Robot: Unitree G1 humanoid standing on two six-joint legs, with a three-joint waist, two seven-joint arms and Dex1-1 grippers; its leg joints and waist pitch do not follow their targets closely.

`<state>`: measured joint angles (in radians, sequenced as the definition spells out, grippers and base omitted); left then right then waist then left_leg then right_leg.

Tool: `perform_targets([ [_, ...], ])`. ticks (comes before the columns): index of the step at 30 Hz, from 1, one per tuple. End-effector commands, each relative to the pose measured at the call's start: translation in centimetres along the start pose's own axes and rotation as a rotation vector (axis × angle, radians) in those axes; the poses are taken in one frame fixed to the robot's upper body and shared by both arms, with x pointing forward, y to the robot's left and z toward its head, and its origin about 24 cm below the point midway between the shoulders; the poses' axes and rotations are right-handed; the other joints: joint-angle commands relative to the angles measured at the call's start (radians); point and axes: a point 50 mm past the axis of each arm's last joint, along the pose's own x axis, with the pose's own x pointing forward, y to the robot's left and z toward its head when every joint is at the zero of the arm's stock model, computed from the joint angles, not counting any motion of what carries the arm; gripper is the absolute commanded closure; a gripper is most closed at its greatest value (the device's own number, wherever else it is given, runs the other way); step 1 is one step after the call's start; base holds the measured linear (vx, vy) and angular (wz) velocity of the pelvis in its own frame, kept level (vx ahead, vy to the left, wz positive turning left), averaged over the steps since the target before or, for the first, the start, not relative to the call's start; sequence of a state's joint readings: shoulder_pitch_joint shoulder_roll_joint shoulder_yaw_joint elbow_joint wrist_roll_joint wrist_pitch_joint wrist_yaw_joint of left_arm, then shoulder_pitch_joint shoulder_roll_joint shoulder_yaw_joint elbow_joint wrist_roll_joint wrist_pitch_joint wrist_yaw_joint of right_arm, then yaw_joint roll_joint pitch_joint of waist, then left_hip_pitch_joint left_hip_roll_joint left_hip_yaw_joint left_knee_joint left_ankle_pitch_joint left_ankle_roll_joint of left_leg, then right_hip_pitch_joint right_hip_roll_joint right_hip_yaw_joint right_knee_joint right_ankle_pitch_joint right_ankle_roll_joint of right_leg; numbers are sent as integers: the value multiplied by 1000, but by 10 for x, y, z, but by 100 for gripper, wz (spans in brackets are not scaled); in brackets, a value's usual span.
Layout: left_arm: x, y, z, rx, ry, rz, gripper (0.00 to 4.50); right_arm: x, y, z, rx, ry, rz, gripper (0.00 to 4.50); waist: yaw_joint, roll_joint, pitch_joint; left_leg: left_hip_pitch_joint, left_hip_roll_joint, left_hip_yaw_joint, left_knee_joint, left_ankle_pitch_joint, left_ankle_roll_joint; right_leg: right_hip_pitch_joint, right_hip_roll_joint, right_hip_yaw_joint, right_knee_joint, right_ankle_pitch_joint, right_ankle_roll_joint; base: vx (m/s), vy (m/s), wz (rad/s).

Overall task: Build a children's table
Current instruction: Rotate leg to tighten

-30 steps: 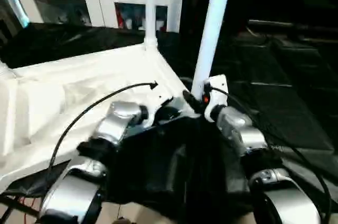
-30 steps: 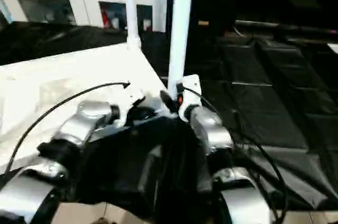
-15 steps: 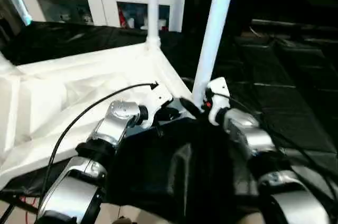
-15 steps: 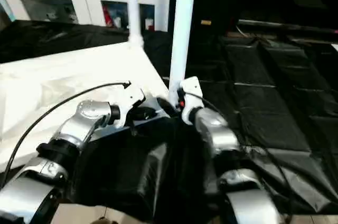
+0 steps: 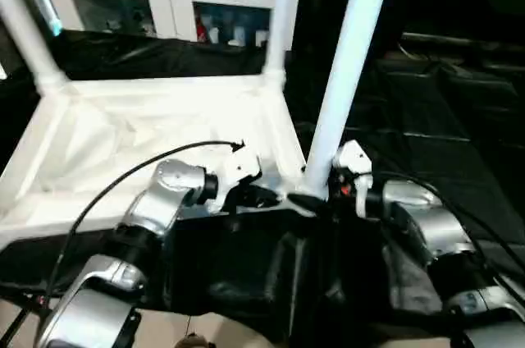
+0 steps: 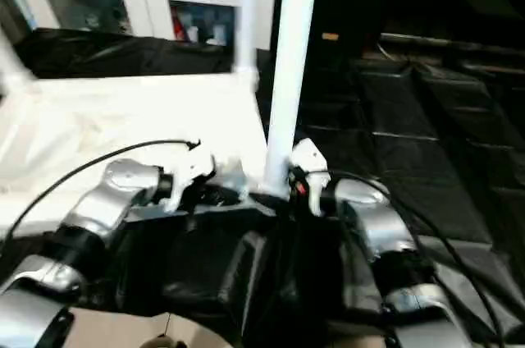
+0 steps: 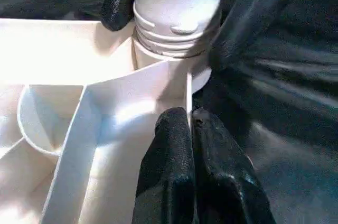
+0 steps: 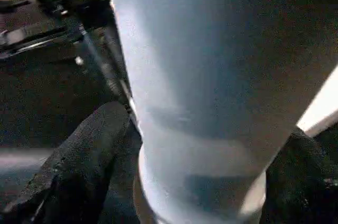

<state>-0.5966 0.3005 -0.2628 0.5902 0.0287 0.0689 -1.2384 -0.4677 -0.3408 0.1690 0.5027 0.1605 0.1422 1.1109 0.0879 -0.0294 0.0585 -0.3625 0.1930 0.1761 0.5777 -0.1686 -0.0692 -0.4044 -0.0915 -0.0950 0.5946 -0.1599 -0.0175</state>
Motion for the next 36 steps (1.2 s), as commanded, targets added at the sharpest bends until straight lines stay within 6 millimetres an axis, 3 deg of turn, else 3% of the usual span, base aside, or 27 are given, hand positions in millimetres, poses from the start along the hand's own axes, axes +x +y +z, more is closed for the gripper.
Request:
perform_targets([
  [1,6,-4,15,55,-69,-47,450,7,8,5,-19,-7,80,82,-2,-6,-69,8,43,-6,-65,-244,53,52,-63,54,-73,-315,-189,0,0,0],
  [8,3,-5,13,57,-61,-48,450,7,10,6,-14,-12,90,121,-3,-5,-71,6,42,-5,-63,-223,53,51,-62,54,-70,-275,-199,0,0,0],
  [11,4,-4,14,56,-68,-26,450,10,12,5,-7,-19,86,160,-2,-5,-70,6,42,-5,-63,-225,52,51,-62,53,-70,-284,-197,0,0,0],
  [15,10,2,19,46,-88,43,450,20,10,1,35,-41,-19,179,-4,-7,-69,7,42,-7,-65,-237,43,50,-63,54,-74,-317,-183,0,0,0],
  [21,25,13,29,25,-91,154,450,40,2,-7,123,-40,-237,183,-15,-6,-68,9,38,-10,-67,-264,17,48,-63,52,-80,-357,-169,0,0,0],
  [25,35,21,37,-2,-89,243,450,56,-4,-8,213,-66,-410,183,-29,1,-69,11,36,-12,-66,-285,0,45,-64,52,-83,-378,-168,0,0,0],
  [27,38,24,40,-8,-88,277,450,61,-7,-7,262,-73,-477,183,-32,-1,-69,9,37,-12,-66,-284,3,46,-63,53,-81,-350,-174,0,0,0],
  [29,41,27,42,-22,-91,315,450,68,-9,-6,290,-72,-553,183,-35,4,-71,10,36,-11,-66,-271,1,45,-60,53,-75,-309,-187,0,0,0],
  [33,43,30,45,-25,-101,346,450,76,-11,-5,223,-24,-636,183,-37,3,-73,7,34,-9,-63,-248,10,48,-62,54,-73,-274,-194,0,0,0],
  [36,42,28,43,-9,-105,317,450,81,-8,2,244,-86,-570,113,-36,2,-72,6,33,-7,-63,-256,25,51,-62,53,-76,-283,-192,0,0,0],
])
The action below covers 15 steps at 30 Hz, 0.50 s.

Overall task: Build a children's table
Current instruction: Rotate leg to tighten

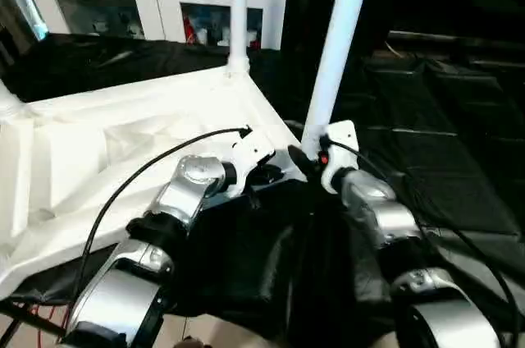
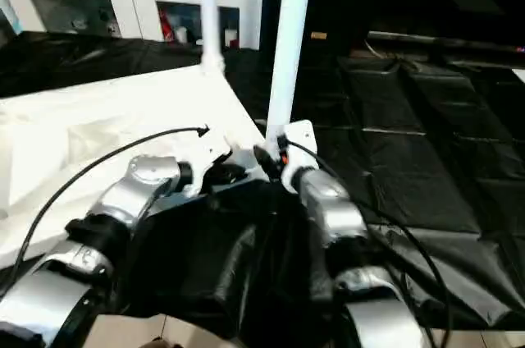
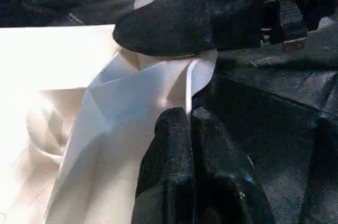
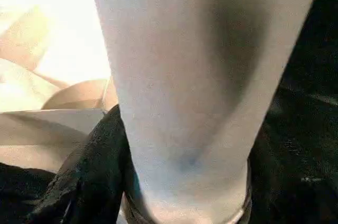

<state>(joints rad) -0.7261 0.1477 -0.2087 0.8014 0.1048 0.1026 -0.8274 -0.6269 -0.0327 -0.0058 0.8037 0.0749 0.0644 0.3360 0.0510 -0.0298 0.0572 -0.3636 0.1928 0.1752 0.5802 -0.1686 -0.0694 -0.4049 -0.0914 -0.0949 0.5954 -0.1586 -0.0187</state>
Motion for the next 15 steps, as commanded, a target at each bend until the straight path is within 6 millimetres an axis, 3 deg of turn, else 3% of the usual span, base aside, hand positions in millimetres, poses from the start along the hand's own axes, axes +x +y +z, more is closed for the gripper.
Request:
perform_targets([
  [1,8,-8,28,63,-124,-64,450,6,27,-13,35,59,150,111,3,-2,-71,7,35,-7,-66,-249,31,53,-62,53,-74,-282,-191,0,0,0],
  [7,-1,-10,22,84,-153,-134,450,-1,18,-10,-86,63,254,54,1,0,-72,4,37,-7,-65,-236,46,57,-63,53,-71,-249,-208,0,0,0],
  [15,-16,-16,12,108,-162,-258,450,-25,7,-2,-160,31,510,54,12,-1,-69,7,41,-5,-64,-231,66,56,-62,55,-68,-225,-223,0,0,0],
])
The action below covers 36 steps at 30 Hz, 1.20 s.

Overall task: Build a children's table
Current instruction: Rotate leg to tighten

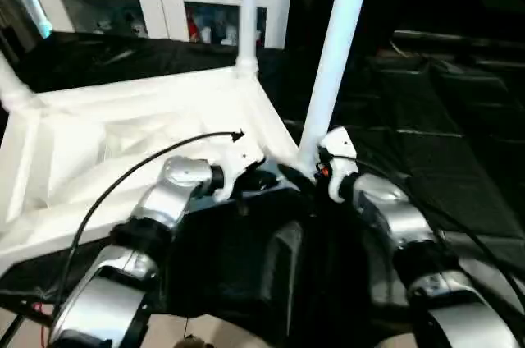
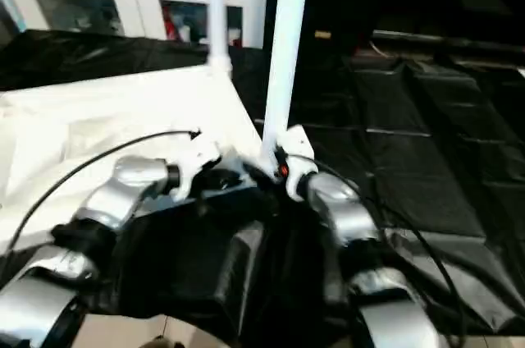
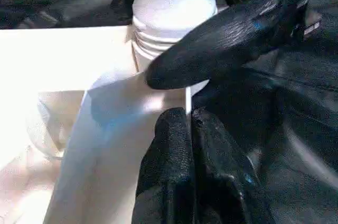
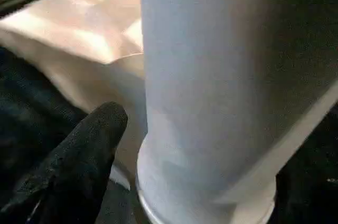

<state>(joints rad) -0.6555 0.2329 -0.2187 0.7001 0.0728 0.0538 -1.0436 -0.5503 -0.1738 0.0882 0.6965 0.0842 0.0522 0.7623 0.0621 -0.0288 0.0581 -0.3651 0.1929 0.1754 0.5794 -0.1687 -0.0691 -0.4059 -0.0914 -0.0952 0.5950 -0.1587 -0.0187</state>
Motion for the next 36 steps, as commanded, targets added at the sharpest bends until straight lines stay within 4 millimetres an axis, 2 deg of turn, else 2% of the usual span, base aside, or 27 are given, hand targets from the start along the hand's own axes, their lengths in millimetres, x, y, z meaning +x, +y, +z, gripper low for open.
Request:
perform_targets([
  [1,7,-11,20,63,-132,-100,450,2,14,5,-32,-13,152,54,2,-2,-70,9,42,-5,-64,-239,64,56,-63,55,-69,-242,-219,0,0,0],
  [7,-6,-15,12,75,-100,-182,450,-14,17,6,-61,2,313,54,8,-1,-69,9,44,-6,-66,-255,58,54,-62,54,-72,-287,-205,0,0,0],
  [9,-9,-15,10,73,-90,-202,450,-16,17,7,-61,-1,336,90,9,-1,-68,9,45,-6,-67,-259,53,54,-63,54,-71,-295,-205,0,0,0],
  [12,-13,-17,8,67,-79,-230,450,-18,18,9,-61,-6,363,99,11,0,-69,10,45,-6,-67,-254,47,52,-63,55,-71,-290,-206,0,0,0],
  [14,-13,-17,8,67,-77,-237,450,-18,18,9,-60,-7,370,123,13,0,-70,10,45,-6,-67,-247,47,52,-62,55,-68,-272,-210,0,0,0],
  [16,-15,-19,7,62,-69,-254,450,-19,21,9,-52,2,401,130,15,-2,-70,9,44,-5,-66,-236,49,54,-62,54,-66,-262,-213,0,0,0],
  [22,-15,-20,6,55,-71,-252,450,-19,24,7,-38,1,404,185,20,-2,-68,11,44,-6,-68,-250,42,51,-64,55,-72,-304,-197,0,0,0],
  [25,-13,-18,7,50,-71,-212,450,-17,24,5,-15,-8,367,188,20,-2,-69,11,43,-7,-68,-246,37,51,-63,55,-71,-303,-193,0,0,0],
  [29,-5,-9,12,36,-78,-108,450,-7,21,0,56,-4,210,190,17,-2,-69,11,41,-8,-69,-248,23,50,-64,54,-73,-317,-184,0,0,0],
  [30,-3,-7,14,32,-78,-84,450,-4,21,-2,59,-2,168,190,14,-3,-69,9,40,-9,-69,-247,19,51,-63,54,-73,-319,-180,0,0,0],
  [34,9,1,20,21,-55,18,450,13,23,-8,132,-11,-7,191,5,-2,-68,12,38,-9,-69,-264,6,46,-65,54,-79,-358,-168,0,0,0],
  [35,9,1,20,21,-55,18,450,13,23,-8,132,-11,-7,191,2,-2,-68,13,38,-10,-70,-269,3,46,-64,54,-79,-360,-169,0,0,0],
  [36,12,2,23,15,-55,38,450,17,24,-9,152,-5,-45,191,-1,-1,-68,10,38,-11,-70,-272,3,49,-64,53,-79,-353,-170,0,0,0],
])
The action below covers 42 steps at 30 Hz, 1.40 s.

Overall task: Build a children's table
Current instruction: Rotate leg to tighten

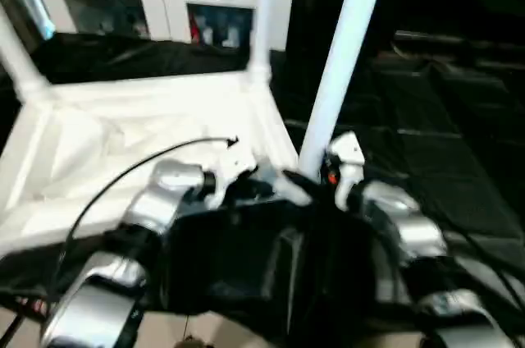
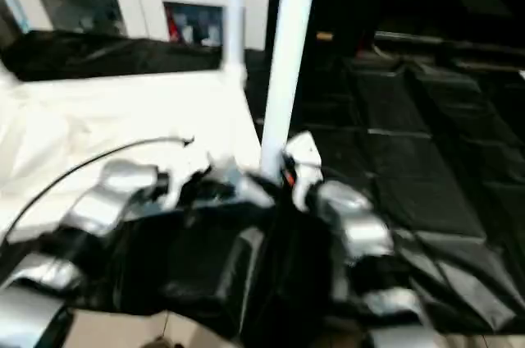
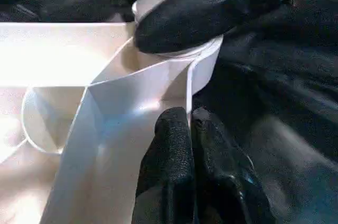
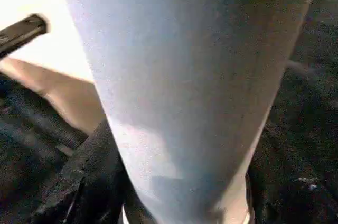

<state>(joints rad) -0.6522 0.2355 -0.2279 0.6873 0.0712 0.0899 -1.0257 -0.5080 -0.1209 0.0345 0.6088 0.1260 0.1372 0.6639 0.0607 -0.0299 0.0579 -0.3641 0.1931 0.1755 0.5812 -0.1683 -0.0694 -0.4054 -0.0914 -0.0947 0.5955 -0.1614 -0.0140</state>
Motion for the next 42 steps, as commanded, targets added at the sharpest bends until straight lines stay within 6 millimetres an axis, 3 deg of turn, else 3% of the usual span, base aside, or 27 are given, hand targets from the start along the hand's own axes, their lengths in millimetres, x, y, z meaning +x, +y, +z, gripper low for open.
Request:
perform_targets([
  [1,18,4,29,24,-75,67,450,21,20,-16,69,65,-43,191,-2,1,-67,10,37,-10,-71,-274,4,45,-63,54,-79,-343,-177,0,0,0],
  [5,28,4,36,21,-89,110,450,36,26,-12,74,38,-168,191,-8,5,-70,12,37,-11,-71,-282,-9,44,-64,54,-79,-324,-184,0,0,0],
  [8,32,0,39,38,-106,74,450,43,35,-5,76,-13,-94,191,-7,1,-71,9,35,-8,-70,-275,13,50,-63,55,-77,-291,-189,0,0,0],
  [11,31,-3,38,48,-112,41,450,41,37,-1,112,-46,-33,119,-5,1,-72,8,36,-8,-69,-257,30,52,-63,54,-75,-283,-191,0,0,0],
  [13,29,-6,36,54,-111,11,450,39,36,0,100,-53,-5,119,-5,-3,-71,7,37,-7,-69,-246,38,53,-63,54,-73,-271,-197,0,0,0],
  [17,25,-9,30,62,-102,-34,450,34,34,3,54,-56,69,71,-4,-3,-70,7,38,-7,-69,-246,43,54,-64,53,-73,-276,-202,0,0,0],
  [30,-4,-23,7,124,-37,-251,450,-15,15,1,-117,86,440,71,5,1,-69,7,45,-6,-70,-244,59,54,-62,55,-68,-247,-217,0,0,0],
  [35,-11,-22,3,120,-21,-274,450,-25,12,-2,-127,143,501,71,7,-4,-66,7,43,-7,-69,-269,45,52,-65,54,-77,-338,-195,0,0,0],
  [42,-17,-24,1,104,-18,-301,450,-28,14,2,-85,132,544,116,7,-6,-68,8,45,-7,-69,-250,45,51,-62,53,-71,-298,-207,0,0,0],
])
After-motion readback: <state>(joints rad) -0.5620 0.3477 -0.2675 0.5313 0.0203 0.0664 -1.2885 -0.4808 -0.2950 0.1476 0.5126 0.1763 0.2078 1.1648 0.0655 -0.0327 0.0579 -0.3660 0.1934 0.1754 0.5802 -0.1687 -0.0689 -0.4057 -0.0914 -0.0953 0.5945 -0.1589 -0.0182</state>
